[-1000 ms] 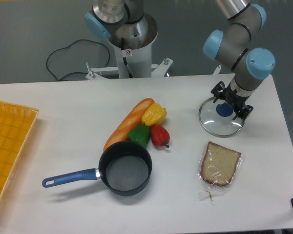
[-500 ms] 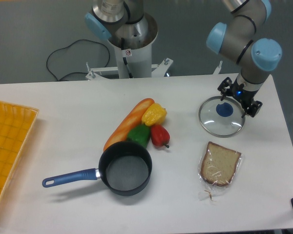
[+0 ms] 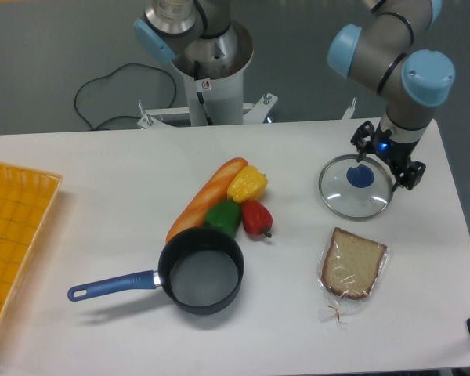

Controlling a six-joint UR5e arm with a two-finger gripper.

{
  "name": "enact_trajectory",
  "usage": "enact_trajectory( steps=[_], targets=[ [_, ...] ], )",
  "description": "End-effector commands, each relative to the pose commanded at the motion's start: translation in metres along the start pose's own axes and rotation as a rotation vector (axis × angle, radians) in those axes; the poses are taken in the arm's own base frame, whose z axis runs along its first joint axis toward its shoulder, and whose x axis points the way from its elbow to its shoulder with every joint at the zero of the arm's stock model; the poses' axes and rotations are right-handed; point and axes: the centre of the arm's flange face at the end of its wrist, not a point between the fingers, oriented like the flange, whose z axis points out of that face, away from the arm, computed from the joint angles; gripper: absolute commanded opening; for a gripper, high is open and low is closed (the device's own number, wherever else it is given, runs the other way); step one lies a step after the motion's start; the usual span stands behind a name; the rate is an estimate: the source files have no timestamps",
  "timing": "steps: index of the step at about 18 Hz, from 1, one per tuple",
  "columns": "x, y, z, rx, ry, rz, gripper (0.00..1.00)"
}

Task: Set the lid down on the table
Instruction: 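Open the gripper, releasing the blue knob, and raise away from the lid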

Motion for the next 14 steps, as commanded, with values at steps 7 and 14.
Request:
enact_trajectory(
  steps=[7,14],
  targets=[
    [-0.022,0.0,-0.03,-0.003,0.037,0.006,1.0],
    [-0.033,-0.001,-0.046,0.007,0.056,0.005,1.0]
  ],
)
